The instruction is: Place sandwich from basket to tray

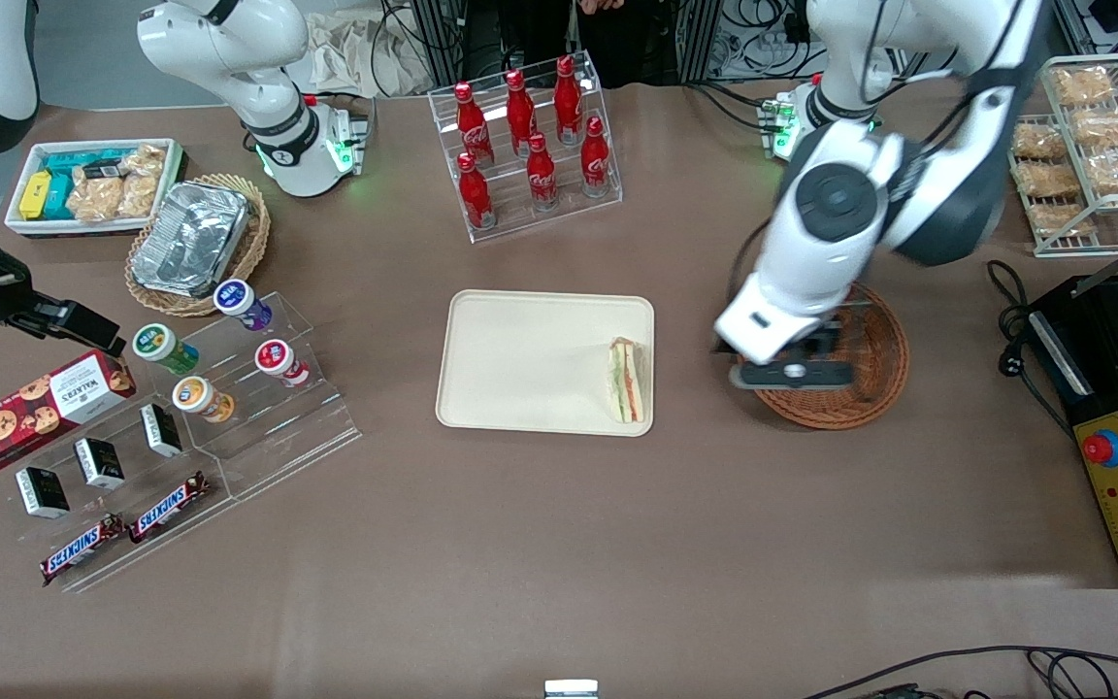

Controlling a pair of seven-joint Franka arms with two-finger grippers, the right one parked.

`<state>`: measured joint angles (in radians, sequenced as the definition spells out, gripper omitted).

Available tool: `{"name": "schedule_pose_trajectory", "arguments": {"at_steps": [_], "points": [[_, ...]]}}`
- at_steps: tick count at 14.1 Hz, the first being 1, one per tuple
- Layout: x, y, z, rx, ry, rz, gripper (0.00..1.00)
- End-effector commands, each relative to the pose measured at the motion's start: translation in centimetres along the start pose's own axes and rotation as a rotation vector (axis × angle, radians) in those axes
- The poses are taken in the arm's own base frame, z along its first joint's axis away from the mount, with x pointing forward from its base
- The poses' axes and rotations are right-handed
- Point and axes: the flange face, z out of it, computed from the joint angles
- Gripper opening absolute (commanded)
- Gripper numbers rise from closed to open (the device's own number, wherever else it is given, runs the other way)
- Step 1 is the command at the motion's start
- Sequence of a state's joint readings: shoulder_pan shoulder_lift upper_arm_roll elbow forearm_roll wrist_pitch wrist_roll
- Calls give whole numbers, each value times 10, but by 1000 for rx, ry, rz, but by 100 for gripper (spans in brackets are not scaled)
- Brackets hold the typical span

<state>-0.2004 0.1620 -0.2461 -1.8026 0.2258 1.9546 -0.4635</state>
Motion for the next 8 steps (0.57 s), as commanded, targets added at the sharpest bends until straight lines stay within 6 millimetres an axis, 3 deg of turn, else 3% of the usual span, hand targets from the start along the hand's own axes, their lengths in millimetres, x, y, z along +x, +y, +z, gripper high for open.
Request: {"name": "schedule_pose_trajectory", "arguments": {"at_steps": [1,2,5,8], "points": [[-2,-41,-12,99,12,-2,99],[-2,-50,-19,98,17,-20,100],[-4,-109,-37,89,-17,-92,100],[-10,-147,-54,71,-36,2,99]]}}
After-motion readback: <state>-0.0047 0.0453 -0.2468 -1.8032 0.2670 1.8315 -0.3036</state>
